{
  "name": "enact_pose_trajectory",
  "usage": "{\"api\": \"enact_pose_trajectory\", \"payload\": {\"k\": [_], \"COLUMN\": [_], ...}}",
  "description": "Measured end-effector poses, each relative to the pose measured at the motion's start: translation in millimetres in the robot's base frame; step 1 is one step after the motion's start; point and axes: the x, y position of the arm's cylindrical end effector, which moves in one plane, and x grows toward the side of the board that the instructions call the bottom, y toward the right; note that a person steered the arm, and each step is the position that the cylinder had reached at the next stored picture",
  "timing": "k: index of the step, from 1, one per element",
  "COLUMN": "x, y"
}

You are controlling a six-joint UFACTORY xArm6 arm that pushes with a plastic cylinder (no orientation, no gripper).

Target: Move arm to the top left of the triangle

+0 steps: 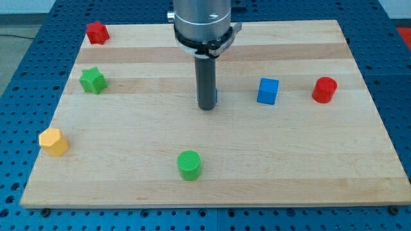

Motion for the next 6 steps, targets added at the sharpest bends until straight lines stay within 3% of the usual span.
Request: {"api": "enact_pose_trajectory", "payload": {"k": [1, 2, 3, 4, 5, 6], "x": [-6.7, 39.7, -9.6, -82.3, -94.1, -62.5], "y": [0.0, -44.3, -98.1, -94.4, -36.6, -6.6]}}
